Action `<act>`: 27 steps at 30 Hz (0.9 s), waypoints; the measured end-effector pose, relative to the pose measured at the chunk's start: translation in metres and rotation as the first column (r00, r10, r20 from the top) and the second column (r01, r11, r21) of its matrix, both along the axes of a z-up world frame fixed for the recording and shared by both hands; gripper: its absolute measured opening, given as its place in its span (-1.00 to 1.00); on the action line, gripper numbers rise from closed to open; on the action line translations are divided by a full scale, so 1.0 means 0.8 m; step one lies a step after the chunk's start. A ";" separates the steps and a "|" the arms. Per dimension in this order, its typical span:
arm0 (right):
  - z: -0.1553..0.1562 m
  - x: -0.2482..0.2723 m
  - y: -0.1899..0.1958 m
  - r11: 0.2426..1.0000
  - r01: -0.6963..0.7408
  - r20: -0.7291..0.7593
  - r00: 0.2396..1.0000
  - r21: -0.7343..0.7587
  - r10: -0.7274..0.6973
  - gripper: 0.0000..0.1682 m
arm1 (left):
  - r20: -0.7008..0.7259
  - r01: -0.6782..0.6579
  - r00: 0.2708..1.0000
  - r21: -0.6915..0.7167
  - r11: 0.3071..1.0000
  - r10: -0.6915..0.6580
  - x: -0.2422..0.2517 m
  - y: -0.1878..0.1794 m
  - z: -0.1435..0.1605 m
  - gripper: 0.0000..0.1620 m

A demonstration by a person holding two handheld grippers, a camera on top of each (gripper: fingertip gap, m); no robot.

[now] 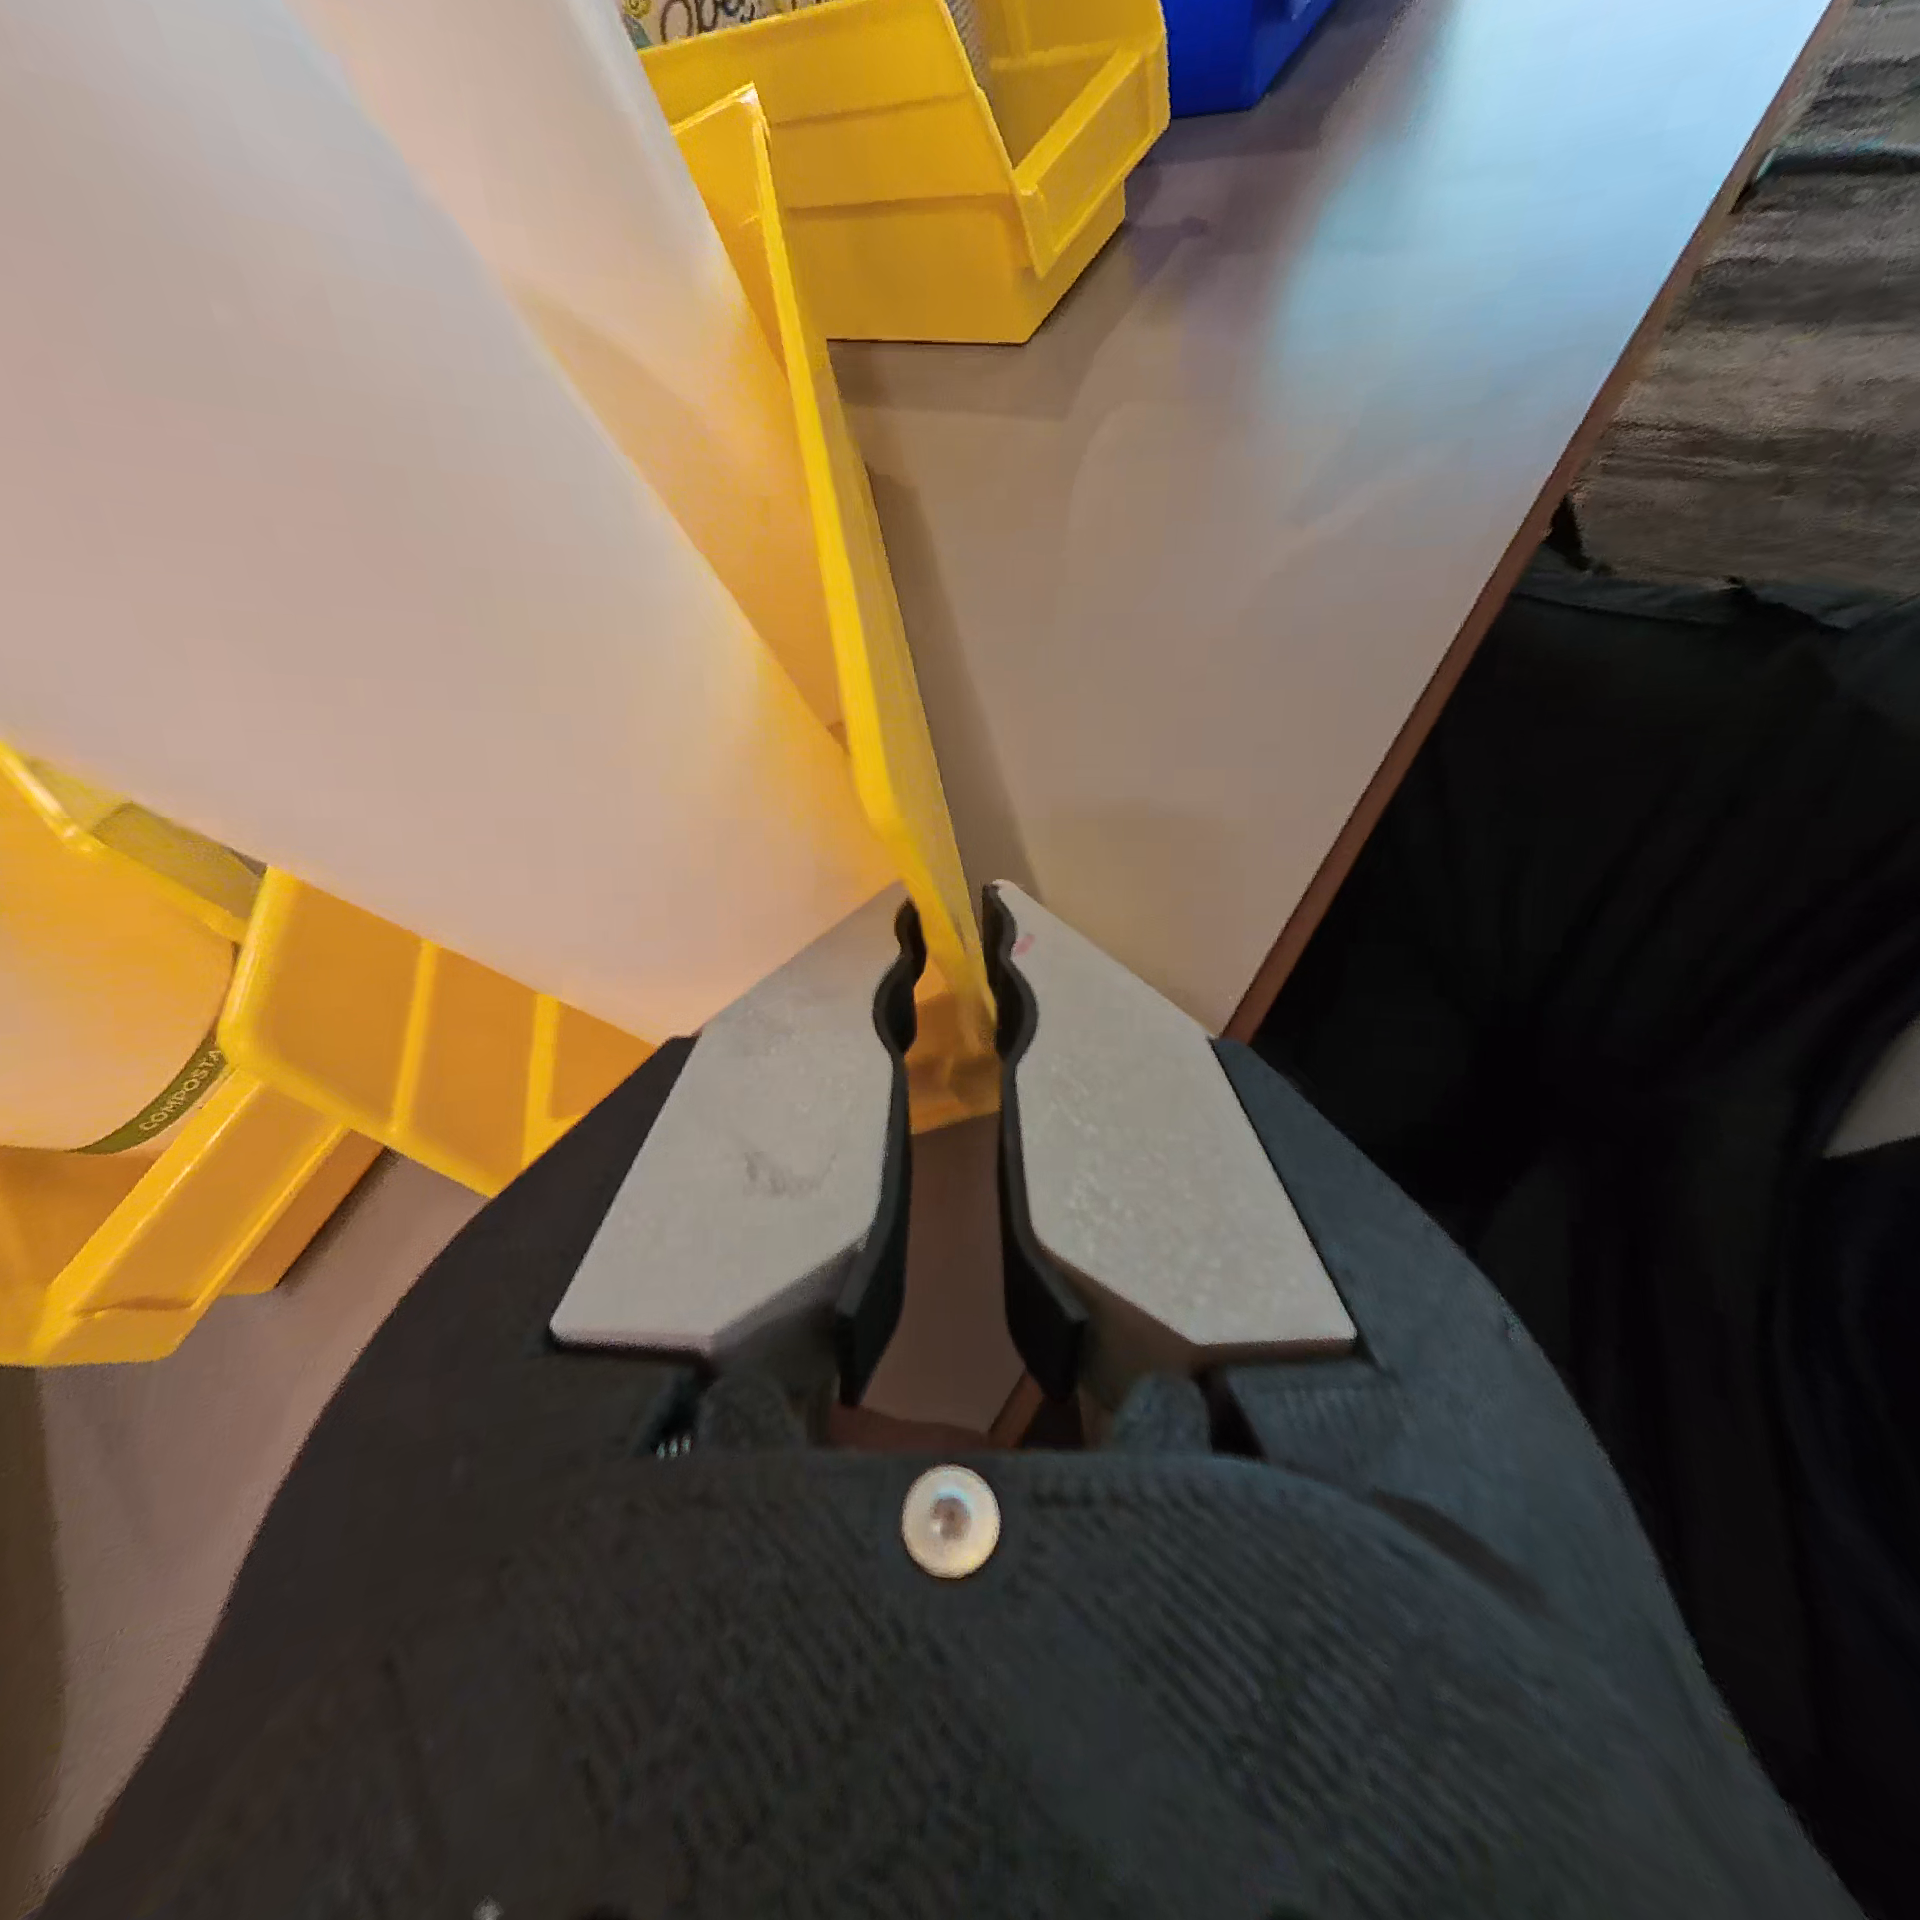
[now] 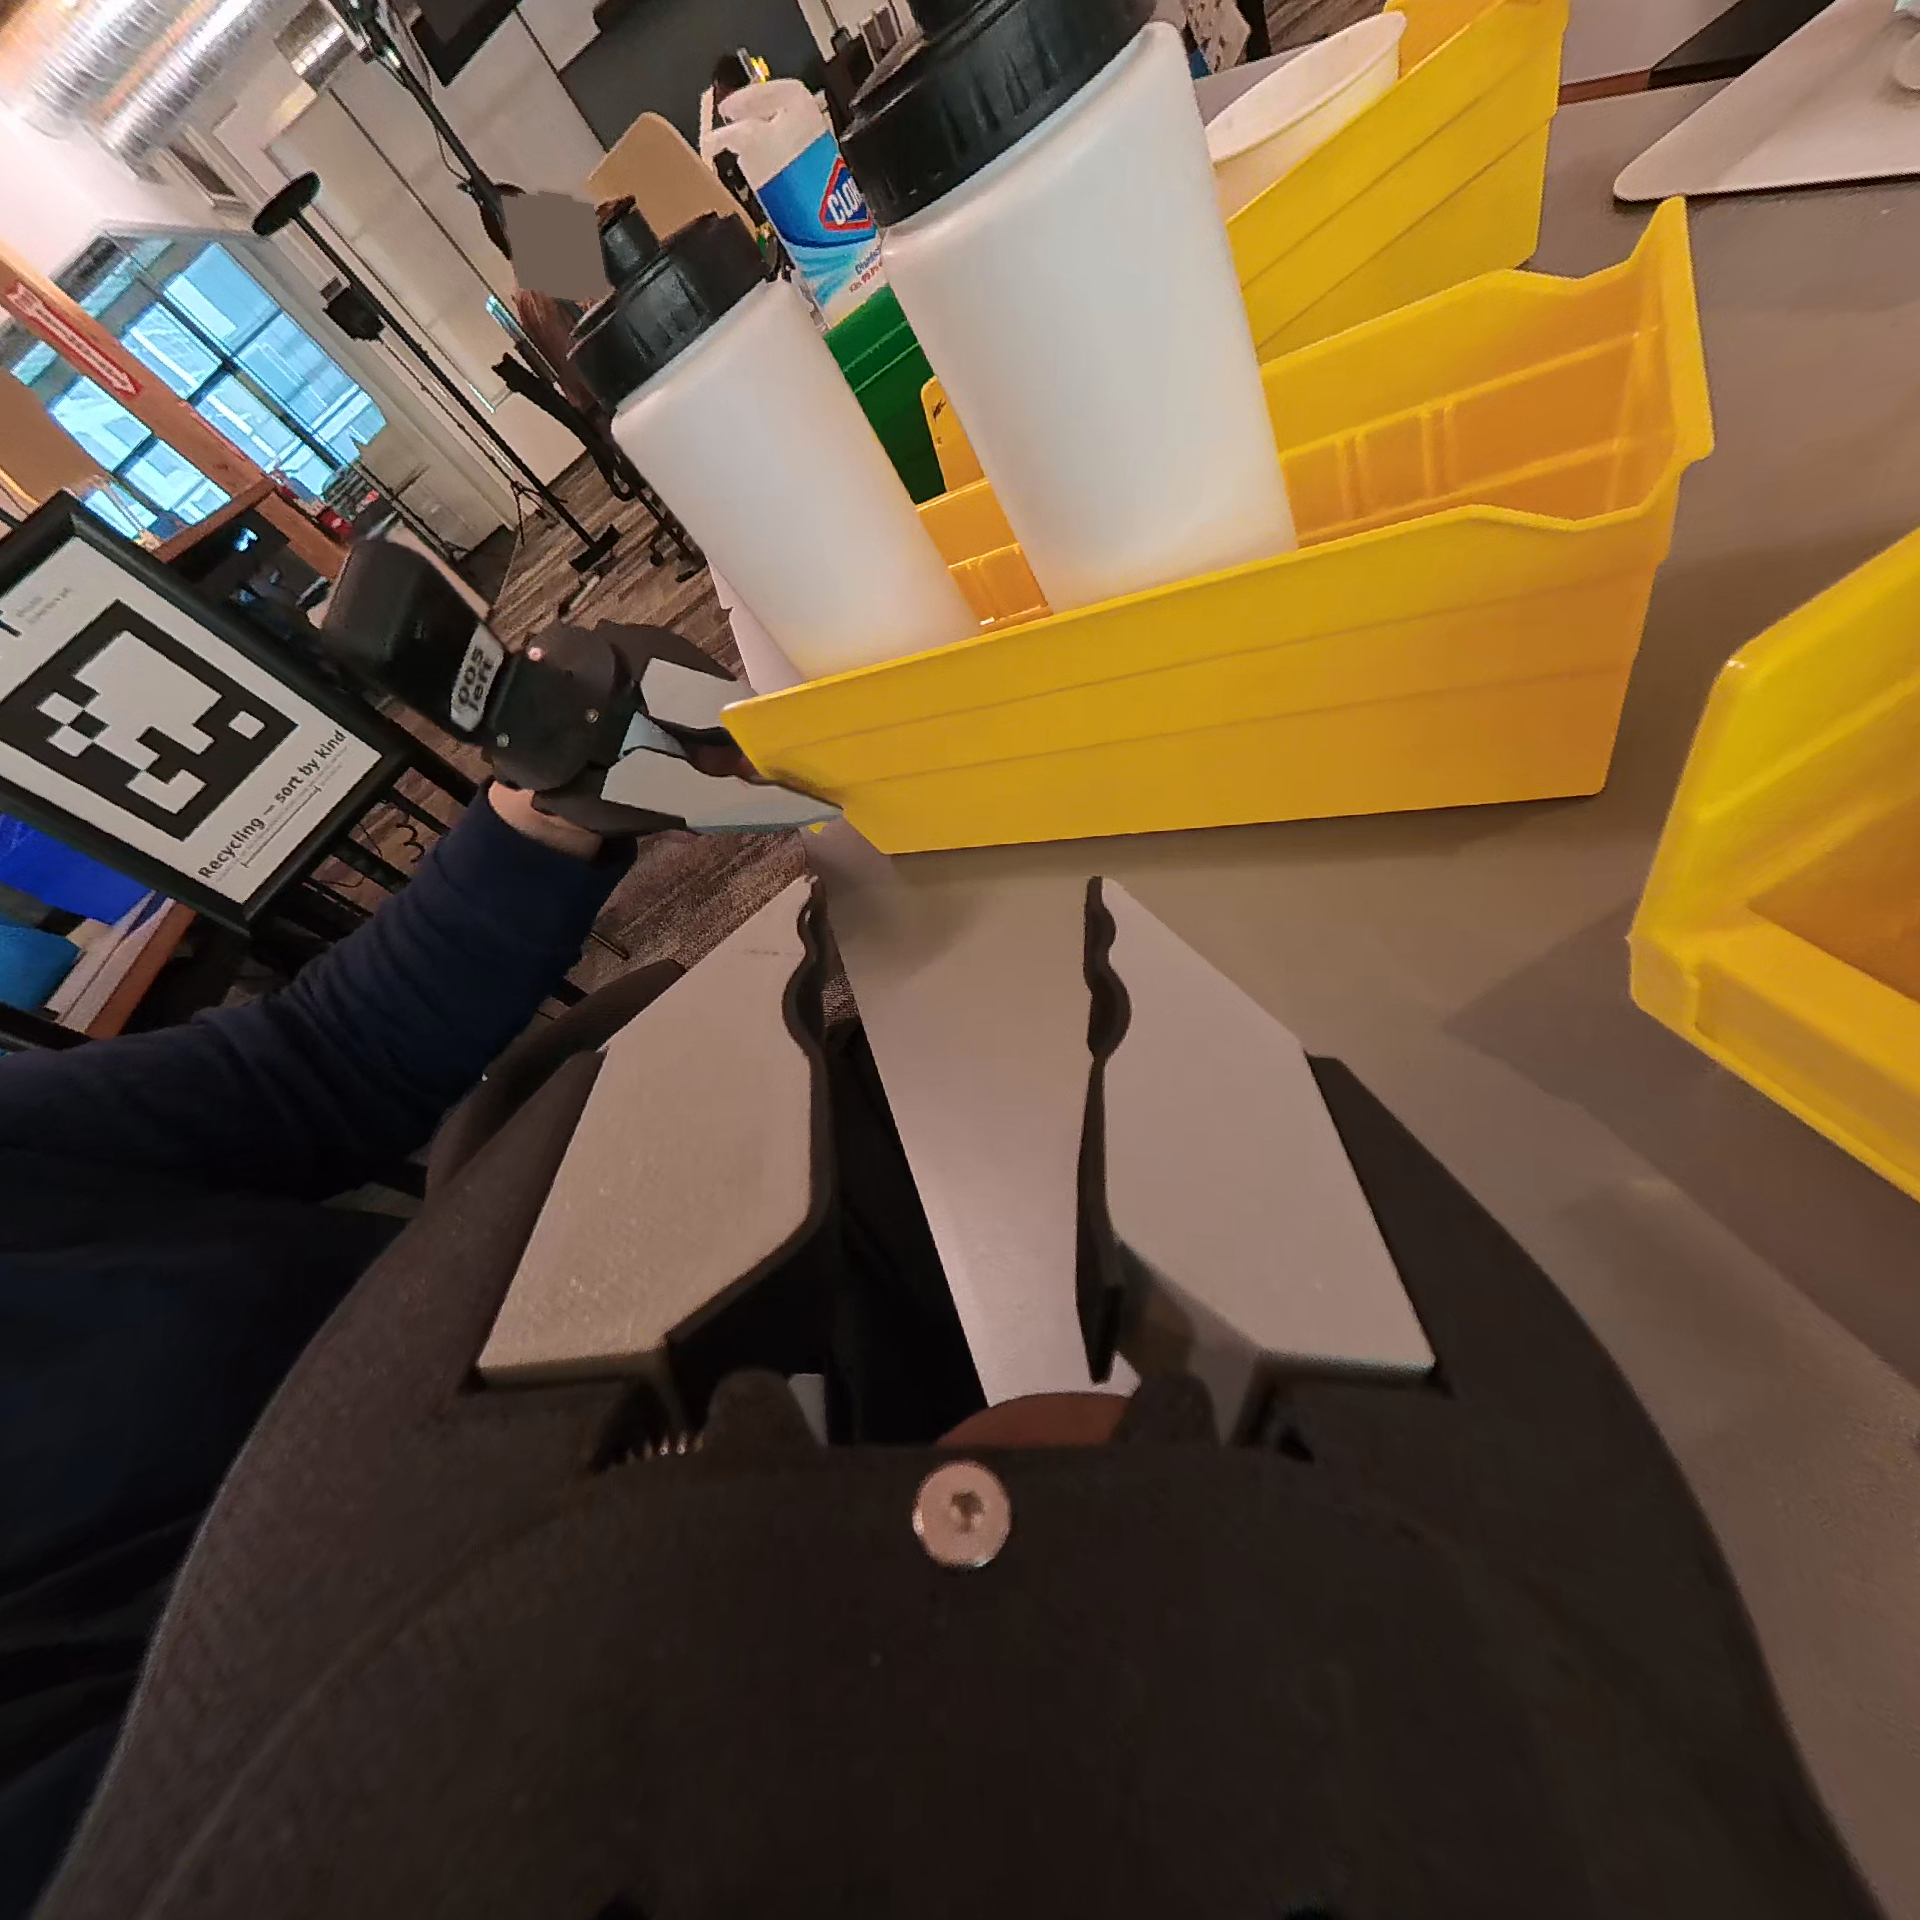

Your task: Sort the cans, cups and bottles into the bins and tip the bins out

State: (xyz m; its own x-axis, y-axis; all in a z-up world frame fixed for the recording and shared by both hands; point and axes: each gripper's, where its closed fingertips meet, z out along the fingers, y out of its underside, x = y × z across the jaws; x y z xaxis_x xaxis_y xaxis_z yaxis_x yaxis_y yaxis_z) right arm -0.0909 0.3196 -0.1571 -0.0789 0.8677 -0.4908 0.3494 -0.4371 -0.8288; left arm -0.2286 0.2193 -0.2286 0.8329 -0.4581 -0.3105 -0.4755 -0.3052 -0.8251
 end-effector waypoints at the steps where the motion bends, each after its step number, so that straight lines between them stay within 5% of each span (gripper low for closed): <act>1: 0.000 0.000 0.001 1.000 0.002 -0.001 1.000 -0.002 -0.002 -0.43 | -0.019 -0.003 1.000 0.003 1.000 0.003 0.002 0.000 -0.003 -0.84; 3: 0.000 0.000 0.002 1.000 0.005 -0.002 1.000 -0.008 -0.005 -0.43 | -0.068 -0.014 0.998 -0.008 1.000 0.014 0.004 0.000 -0.011 -0.73; 8: -0.005 -0.003 -0.001 1.000 0.001 0.007 1.000 -0.009 -0.001 -0.43 | -0.116 -0.121 0.987 -0.040 0.992 0.115 0.003 0.010 -0.017 -0.93; 17: -0.032 -0.038 -0.035 1.000 -0.030 0.064 0.998 0.004 0.030 -0.42 | -0.104 -0.140 0.986 -0.074 0.987 0.132 0.040 0.019 -0.019 -0.83; 27: -0.033 -0.076 -0.009 0.963 0.269 -0.060 0.961 -0.010 -0.269 -0.47 | -0.080 -0.059 0.995 -0.078 0.995 0.052 0.091 0.017 -0.008 -0.72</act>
State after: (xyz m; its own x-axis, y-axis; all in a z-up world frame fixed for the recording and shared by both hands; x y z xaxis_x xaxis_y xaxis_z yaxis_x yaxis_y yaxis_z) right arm -0.1515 0.3127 -0.1833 0.1276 0.8600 -0.4941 0.1680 -0.5097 -0.8438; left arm -0.1555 0.2325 -0.2352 0.8327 -0.4376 -0.3393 -0.5173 -0.3963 -0.7585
